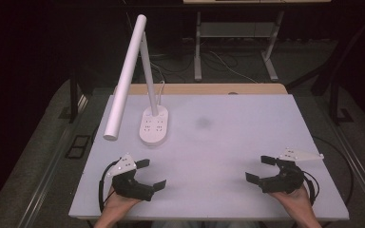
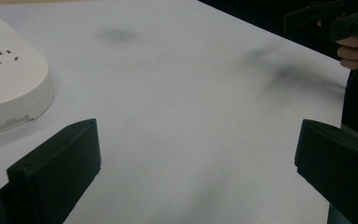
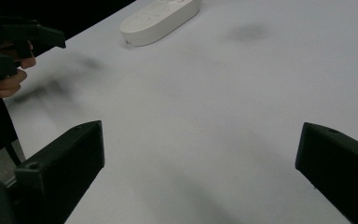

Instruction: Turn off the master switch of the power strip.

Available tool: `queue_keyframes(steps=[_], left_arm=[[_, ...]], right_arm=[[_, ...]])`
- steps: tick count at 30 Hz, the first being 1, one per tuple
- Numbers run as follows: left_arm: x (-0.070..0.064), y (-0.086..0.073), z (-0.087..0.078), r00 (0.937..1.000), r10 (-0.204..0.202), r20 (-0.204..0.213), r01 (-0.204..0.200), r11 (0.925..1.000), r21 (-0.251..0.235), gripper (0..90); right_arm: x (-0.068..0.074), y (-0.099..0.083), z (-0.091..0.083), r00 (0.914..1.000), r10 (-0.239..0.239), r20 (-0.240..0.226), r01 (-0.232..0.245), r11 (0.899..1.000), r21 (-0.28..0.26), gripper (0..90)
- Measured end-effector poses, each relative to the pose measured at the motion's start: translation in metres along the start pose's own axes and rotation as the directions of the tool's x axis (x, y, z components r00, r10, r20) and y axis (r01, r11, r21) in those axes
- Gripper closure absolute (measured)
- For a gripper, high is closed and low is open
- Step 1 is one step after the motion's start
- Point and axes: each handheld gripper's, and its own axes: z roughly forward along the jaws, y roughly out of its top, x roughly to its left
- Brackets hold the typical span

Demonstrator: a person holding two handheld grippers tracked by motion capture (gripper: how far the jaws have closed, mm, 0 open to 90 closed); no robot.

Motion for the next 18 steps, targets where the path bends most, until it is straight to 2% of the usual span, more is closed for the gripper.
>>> queue_keyframes(steps=[6,18], left_arm=[[0.0015,-0.0003,0.0007,1.0,-0.005,-0.005,0.005,0.9999,0.016,0.0],[0.0009,0.0007,-0.0004,1.0,0.002,0.004,-0.002,0.9999,0.012,0.0]], right_arm=[[-0.0003,-0.0016,0.0008,1.0,-0.009,0.0,0.009,1.0,0.017,0.5],[0.001,-0.0034,0.0005,1.0,-0.006,-0.002,0.006,1.0,0.031,0.5]])
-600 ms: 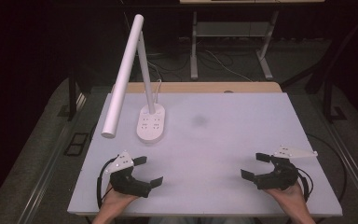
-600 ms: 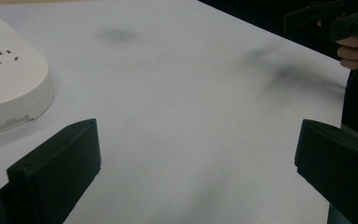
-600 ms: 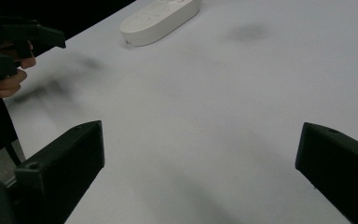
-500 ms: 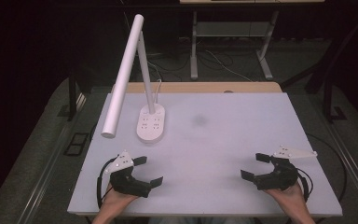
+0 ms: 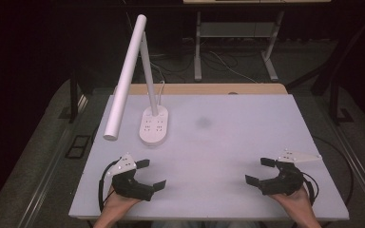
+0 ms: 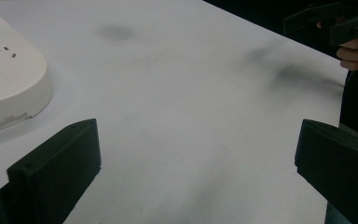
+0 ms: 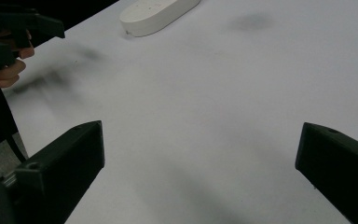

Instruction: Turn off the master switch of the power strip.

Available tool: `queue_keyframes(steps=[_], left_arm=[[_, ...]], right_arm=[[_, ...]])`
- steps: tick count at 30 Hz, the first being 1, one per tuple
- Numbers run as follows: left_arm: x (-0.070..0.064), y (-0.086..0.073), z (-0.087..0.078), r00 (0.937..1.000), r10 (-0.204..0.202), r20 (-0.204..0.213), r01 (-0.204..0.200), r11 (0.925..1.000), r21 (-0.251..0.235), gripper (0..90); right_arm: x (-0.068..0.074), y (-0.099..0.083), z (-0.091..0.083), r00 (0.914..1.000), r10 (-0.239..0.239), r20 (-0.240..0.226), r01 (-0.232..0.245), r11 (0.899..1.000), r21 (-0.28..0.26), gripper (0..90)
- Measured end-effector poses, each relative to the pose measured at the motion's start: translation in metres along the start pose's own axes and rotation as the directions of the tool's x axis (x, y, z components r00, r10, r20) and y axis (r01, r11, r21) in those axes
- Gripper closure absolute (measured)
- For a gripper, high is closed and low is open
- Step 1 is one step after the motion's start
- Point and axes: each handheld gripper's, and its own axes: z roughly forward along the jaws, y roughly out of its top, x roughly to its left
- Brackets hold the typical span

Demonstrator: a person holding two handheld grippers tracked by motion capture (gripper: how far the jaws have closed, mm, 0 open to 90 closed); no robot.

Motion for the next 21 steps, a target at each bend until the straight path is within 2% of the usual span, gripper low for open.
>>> queue_keyframes(steps=[11,21], left_arm=[[-0.0021,0.0027,0.001,0.9999,-0.006,0.011,0.006,0.9999,0.01,0.0],[-0.002,0.0077,-0.0044,0.9998,0.006,0.021,-0.007,0.9997,0.025,0.0]], right_arm=[[0.0016,-0.0007,0.0006,0.9998,-0.02,-0.001,0.02,1.0,0.02,0.5],[0.0026,-0.001,0.0026,0.9996,-0.029,-0.006,0.029,0.999,0.04,0.5]])
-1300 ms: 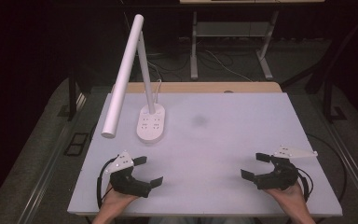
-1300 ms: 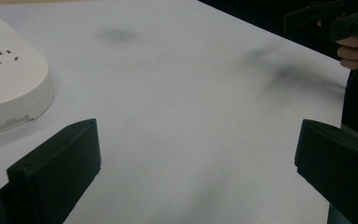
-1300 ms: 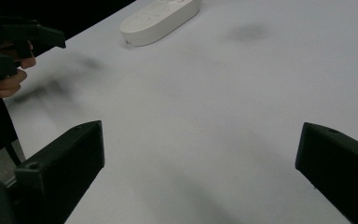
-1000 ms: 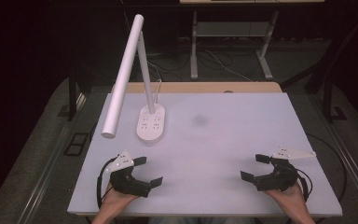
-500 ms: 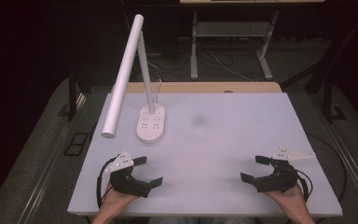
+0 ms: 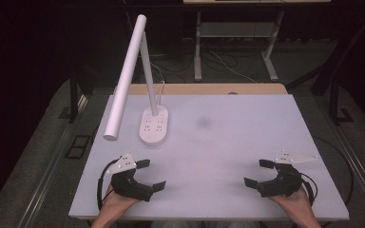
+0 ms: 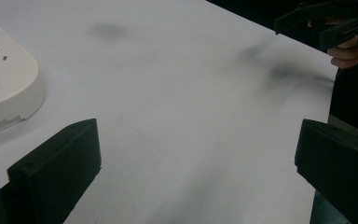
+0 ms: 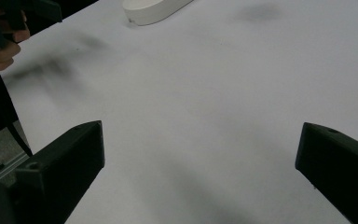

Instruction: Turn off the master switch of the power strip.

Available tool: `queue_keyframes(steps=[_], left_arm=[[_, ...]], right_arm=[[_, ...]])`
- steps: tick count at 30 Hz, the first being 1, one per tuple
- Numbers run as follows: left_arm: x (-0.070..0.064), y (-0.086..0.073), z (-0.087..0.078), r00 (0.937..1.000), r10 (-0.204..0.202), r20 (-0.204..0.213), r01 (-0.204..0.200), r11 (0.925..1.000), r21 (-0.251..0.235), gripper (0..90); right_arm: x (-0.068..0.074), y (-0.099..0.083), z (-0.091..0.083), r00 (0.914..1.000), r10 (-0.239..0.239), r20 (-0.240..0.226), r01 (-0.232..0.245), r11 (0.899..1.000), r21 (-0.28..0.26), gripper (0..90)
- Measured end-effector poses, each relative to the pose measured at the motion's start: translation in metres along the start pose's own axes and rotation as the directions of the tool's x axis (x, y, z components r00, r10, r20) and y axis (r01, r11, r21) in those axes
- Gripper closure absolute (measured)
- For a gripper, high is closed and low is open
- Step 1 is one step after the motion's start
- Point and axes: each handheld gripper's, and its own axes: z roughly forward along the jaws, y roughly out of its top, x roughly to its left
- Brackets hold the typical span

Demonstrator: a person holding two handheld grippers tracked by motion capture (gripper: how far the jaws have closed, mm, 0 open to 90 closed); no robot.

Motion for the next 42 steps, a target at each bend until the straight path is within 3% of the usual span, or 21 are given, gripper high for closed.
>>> queue_keyframes(steps=[21,42], left_arm=[[0.01,0.013,-0.003,0.9997,-0.019,0.018,0.018,0.9989,0.042,0.0],[0.035,0.034,-0.012,0.9994,-0.029,-0.017,0.03,0.9966,0.077,0.0]], right_arm=[[-0.001,-0.001,-0.001,1.0,0.002,0.0,-0.002,1.0,-0.001,0.5],[-0.002,-0.002,-0.002,0.9999,0.012,0.007,-0.012,1.0,0.001,0.5]])
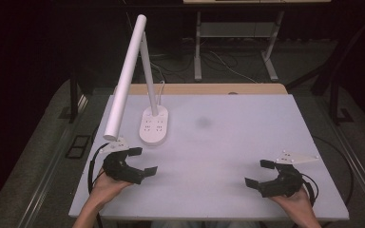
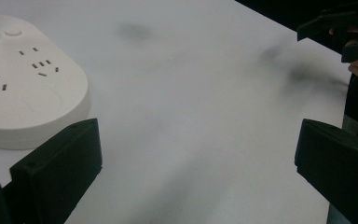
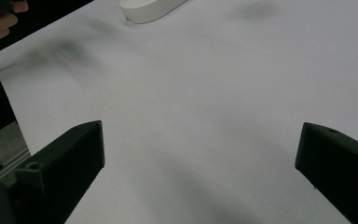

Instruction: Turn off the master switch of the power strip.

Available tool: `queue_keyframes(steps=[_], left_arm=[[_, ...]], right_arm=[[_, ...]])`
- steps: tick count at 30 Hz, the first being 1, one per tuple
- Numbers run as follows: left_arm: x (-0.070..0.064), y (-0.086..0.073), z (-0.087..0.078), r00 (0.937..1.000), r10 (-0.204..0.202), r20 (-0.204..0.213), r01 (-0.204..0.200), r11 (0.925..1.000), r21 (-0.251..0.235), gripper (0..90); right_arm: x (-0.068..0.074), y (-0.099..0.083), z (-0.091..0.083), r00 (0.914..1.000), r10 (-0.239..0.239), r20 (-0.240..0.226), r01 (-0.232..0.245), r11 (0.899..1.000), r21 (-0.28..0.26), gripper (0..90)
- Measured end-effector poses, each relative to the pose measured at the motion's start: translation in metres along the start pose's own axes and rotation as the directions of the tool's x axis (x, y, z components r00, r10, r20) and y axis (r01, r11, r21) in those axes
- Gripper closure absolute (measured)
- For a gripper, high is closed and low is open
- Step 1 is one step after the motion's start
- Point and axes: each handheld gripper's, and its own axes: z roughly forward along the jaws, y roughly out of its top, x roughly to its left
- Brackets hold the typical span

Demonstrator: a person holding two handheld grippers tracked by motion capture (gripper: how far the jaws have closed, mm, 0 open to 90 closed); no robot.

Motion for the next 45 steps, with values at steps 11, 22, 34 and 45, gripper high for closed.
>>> queue_keyframes(steps=[11,22,34,45], left_arm=[[0.01,0.011,-0.002,0.9999,0.006,-0.012,-0.005,0.9998,0.018,0.0],[0.021,0.022,-0.002,0.9999,0.001,-0.016,0.0,0.9993,0.038,0.0],[0.035,0.035,-0.005,0.9993,-0.001,-0.037,0.003,0.9989,0.047,0.1],[0.047,0.047,-0.007,0.9984,-0.009,-0.056,0.012,0.9989,0.045,0.4]], right_arm=[[0.0,-0.001,0.0,1.0,-0.005,0.004,0.005,1.0,0.0,0.5],[-0.001,-0.001,0.0,0.9999,-0.008,0.007,0.008,1.0,0.0,0.5],[0.0,-0.001,-0.001,1.0,-0.007,0.007,0.007,1.0,0.002,0.5],[-0.001,-0.002,-0.002,0.9999,-0.007,0.012,0.007,1.0,-0.002,0.5]])
